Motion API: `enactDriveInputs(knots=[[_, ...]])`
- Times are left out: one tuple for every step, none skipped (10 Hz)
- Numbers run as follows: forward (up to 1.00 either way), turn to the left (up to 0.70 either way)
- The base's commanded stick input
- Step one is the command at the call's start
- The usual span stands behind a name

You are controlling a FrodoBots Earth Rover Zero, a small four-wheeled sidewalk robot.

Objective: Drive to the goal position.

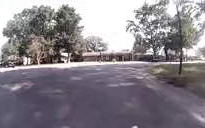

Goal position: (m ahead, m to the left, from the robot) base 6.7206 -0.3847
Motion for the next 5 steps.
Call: enactDriveInputs(knots=[[0.69,0.03],[0.69,0.03],[0.69,0.03],[0.69,0.03],[0.69,0.03]])
